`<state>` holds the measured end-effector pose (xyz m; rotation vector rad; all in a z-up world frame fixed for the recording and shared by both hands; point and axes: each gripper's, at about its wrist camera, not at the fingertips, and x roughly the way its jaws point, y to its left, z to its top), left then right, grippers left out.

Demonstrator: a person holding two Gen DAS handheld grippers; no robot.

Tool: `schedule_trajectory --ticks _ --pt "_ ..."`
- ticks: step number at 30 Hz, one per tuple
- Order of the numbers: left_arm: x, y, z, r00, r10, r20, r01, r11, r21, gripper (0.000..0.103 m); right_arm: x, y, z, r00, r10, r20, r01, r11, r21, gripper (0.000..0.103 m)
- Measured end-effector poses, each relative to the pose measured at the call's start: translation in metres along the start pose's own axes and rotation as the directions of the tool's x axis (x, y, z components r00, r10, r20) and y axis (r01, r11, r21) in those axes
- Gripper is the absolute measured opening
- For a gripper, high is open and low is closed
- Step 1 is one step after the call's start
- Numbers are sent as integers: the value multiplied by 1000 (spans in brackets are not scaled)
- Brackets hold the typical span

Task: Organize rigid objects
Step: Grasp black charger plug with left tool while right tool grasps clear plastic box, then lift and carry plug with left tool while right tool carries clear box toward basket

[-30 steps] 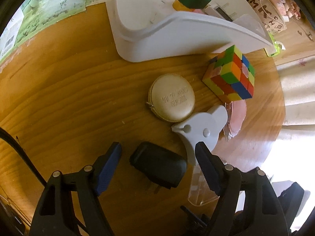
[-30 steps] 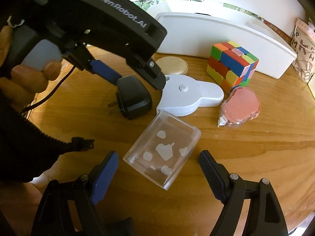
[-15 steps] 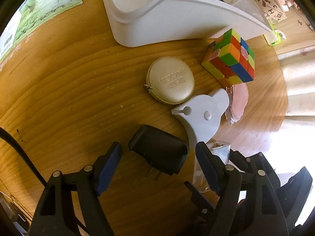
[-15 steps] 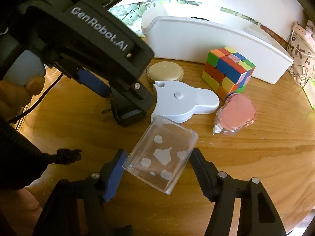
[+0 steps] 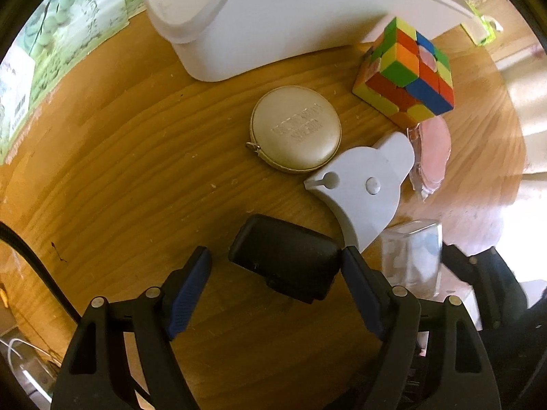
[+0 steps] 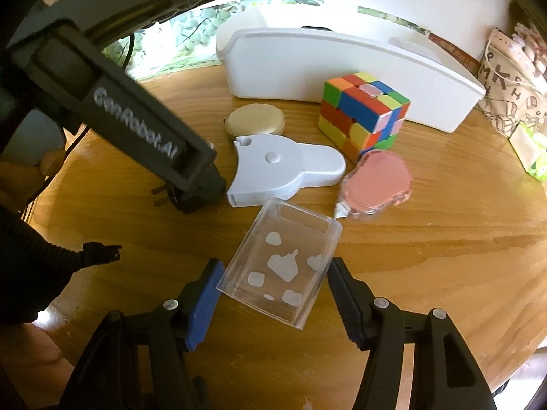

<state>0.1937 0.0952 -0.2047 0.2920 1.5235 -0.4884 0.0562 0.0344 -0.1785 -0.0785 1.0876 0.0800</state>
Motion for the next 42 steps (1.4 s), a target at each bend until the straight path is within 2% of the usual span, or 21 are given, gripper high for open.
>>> schedule_trajectory --ticks 8,14,27,32,42 --pt "3 -18 5 998 58 10 -58 998 22 79 -7 6 0 1000 -17 -3 17 999 32 63" --pt "-1 -25 3 995 97 23 -98 995 31 69 -14 1 -2 999 -36 -9 37 997 73 63" --pt "-7 -28 -20 995 101 27 -101 995 -9 69 -22 -30 -9 999 -33 -37 38 988 152 63" --pt "-7 -30 -31 995 97 9 -97 995 -25 69 -25 -36 -7 998 -33 -50 40 987 157 62" --pt "-6 -31 -56 995 82 -52 -87 992 -95 68 -38 -60 7 999 18 -28 -14 988 153 62"
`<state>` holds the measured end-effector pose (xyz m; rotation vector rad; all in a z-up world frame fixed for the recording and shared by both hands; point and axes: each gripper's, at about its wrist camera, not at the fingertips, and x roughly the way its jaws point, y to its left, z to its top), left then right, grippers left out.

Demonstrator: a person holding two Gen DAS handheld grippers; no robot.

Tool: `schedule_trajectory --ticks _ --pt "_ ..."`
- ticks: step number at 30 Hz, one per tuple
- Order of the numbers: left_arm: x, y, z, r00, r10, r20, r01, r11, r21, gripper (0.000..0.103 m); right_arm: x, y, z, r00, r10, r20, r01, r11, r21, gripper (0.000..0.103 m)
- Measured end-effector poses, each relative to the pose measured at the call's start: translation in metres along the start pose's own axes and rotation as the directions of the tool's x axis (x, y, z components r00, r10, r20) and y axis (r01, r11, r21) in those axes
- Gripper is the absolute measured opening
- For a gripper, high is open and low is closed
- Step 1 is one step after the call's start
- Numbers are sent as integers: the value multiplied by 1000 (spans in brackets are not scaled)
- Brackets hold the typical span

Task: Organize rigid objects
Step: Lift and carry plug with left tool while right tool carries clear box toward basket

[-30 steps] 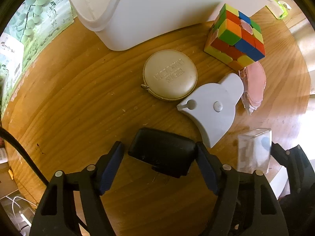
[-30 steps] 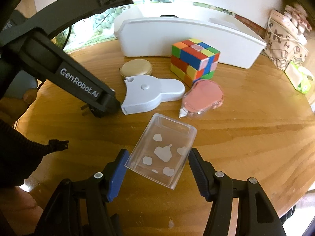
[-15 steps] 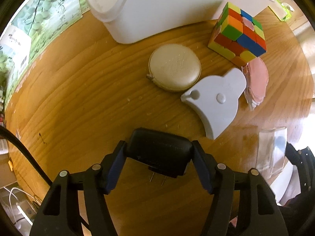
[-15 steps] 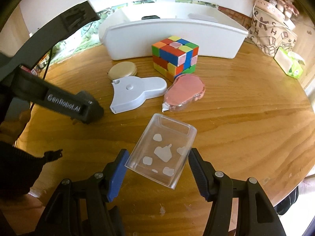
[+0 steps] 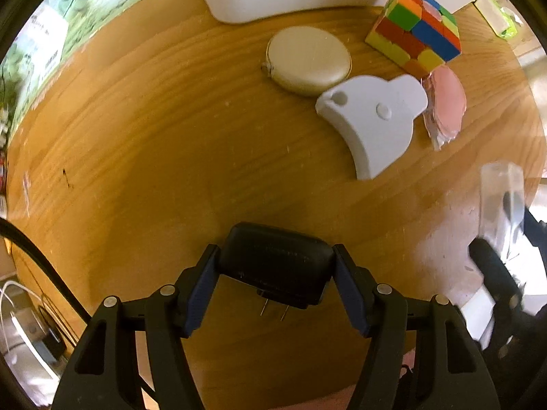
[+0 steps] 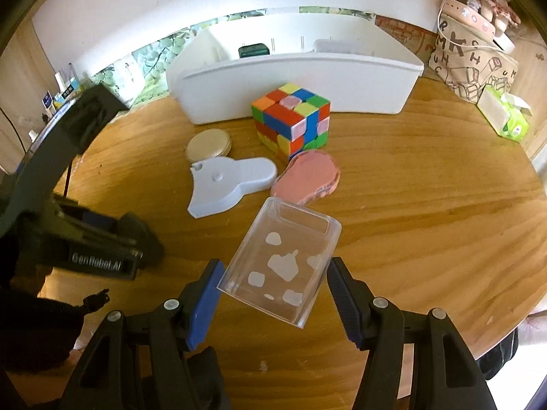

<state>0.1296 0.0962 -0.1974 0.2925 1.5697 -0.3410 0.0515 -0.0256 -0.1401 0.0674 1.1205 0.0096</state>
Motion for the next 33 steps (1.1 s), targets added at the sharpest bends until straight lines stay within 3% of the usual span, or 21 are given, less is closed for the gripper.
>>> schedule_trajectory --ticks 11,16,23,33 --pt "4 7 -26 995 -54 -86 42 989 -142 68 -18 -30 36 999 37 13 -36 998 -46 62" --pt "-3 -1 -41 995 -58 -85 41 980 -193 68 -23 -43 56 998 51 22 -49 996 -72 62" --pt "-37 0 -32 998 -57 -39 47 973 -226 68 -37 -57 93 995 71 72 -61 990 -129 63" --pt "-104 14 -15 995 -16 97 37 975 -220 68 -54 -64 145 981 109 161 -74 974 -212 62"
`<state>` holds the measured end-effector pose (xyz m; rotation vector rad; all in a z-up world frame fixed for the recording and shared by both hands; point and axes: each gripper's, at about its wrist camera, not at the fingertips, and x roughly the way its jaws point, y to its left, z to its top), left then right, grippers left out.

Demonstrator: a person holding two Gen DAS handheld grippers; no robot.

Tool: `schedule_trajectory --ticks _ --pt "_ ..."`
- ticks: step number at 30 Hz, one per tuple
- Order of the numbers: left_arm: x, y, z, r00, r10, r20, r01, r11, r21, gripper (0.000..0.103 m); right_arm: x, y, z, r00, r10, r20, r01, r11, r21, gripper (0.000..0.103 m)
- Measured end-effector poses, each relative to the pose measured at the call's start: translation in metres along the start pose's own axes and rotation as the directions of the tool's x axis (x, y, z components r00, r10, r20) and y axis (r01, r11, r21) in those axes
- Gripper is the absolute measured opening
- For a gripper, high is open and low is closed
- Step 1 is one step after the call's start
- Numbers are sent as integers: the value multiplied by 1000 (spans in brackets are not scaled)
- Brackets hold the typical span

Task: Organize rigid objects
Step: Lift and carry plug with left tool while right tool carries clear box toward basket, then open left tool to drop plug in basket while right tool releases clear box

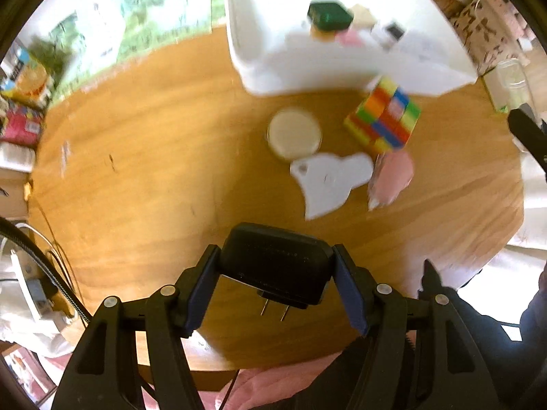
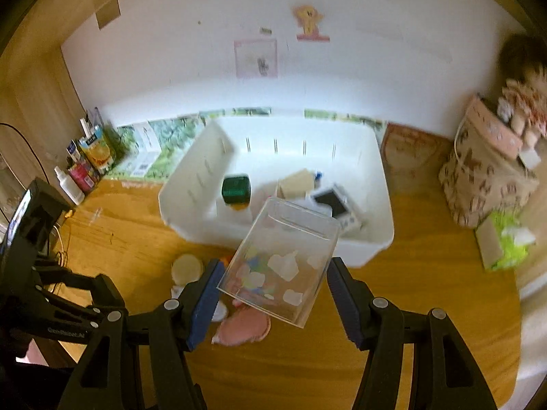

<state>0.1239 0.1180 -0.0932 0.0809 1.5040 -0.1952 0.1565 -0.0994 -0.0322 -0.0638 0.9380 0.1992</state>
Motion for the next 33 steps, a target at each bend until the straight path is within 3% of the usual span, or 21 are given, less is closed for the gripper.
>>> schedule_trajectory --ticks 4,14,22,29,33 --pt "-22 6 26 998 22 57 -22 1000 8 68 -1 -4 18 999 8 32 -7 999 -33 62" --pt "-20 -17 92 984 71 165 -74 997 14 68 12 -20 56 996 36 86 -30 998 -64 63" --pt "-20 -24 132 976 75 203 -78 997 7 68 26 -30 73 988 23 153 -7 994 -106 63" --pt "-13 -31 162 967 58 246 -57 998 -10 68 46 -32 77 982 24 189 4 989 -148 63" --pt "-13 -35 173 951 -27 309 35 999 -22 68 58 -32 78 980 32 195 0 987 -161 63"
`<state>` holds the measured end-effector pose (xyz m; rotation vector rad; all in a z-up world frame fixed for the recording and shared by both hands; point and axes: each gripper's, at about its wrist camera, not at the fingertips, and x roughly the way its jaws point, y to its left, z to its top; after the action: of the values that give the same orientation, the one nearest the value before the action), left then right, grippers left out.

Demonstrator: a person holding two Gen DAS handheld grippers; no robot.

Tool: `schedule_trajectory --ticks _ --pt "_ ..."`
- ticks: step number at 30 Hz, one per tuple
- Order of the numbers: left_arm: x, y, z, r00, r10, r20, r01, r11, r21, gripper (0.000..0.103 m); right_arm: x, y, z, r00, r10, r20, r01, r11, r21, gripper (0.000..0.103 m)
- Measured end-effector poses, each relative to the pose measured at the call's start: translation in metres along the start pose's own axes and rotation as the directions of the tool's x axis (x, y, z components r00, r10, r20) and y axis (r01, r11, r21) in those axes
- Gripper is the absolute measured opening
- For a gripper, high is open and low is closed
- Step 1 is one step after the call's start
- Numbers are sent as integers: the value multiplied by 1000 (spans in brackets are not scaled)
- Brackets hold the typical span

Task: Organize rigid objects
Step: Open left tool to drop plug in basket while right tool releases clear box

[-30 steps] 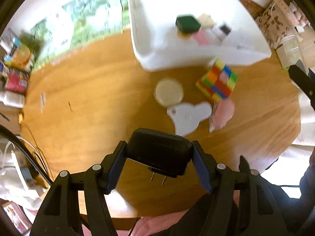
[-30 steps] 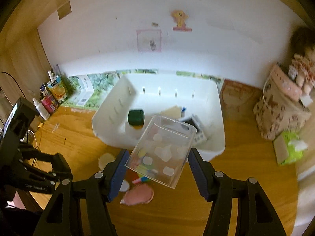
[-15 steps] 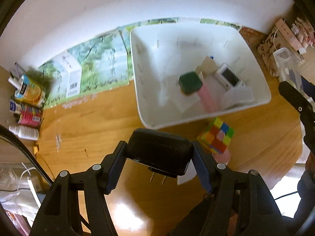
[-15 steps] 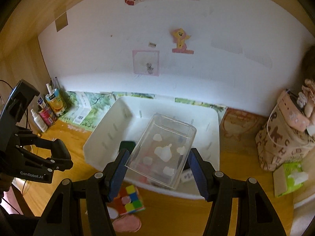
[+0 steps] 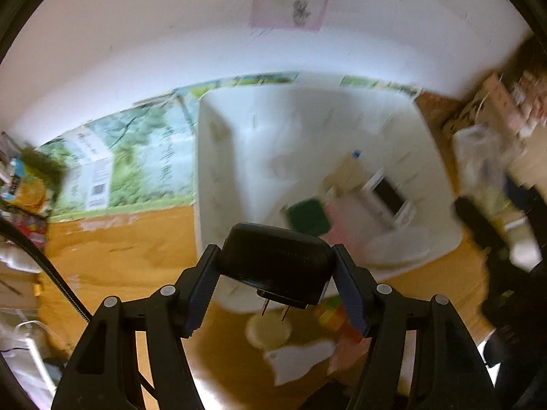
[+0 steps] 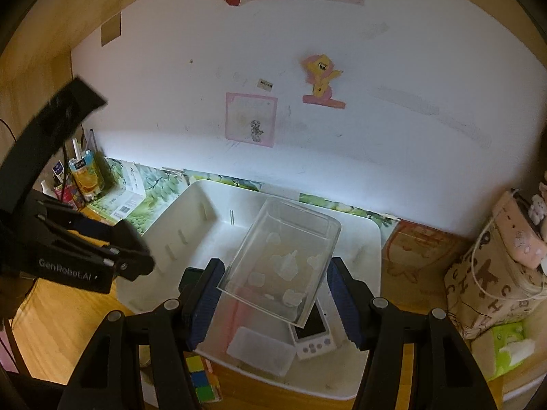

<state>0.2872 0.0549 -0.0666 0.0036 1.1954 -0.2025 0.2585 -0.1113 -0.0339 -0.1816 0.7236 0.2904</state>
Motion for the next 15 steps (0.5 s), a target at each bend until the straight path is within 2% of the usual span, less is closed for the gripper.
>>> schedule_trajectory --ticks 4,8,12,15 --pt "-1 -5 6 994 -45 97 46 999 -7 68 12 -1 -2 1000 5 7 -5 1000 3 63" --pt "3 -4 8 981 -83 175 89 996 -25 68 19 -4 -5 1000 5 19 -5 1000 17 63" --pt "3 -2 4 952 -123 281 135 990 -25 68 25 -8 -8 1000 -5 26 4 999 33 63" --pt "4 1 0 930 -125 345 144 989 -32 69 28 -13 -10 1000 -5 31 3 998 58 63"
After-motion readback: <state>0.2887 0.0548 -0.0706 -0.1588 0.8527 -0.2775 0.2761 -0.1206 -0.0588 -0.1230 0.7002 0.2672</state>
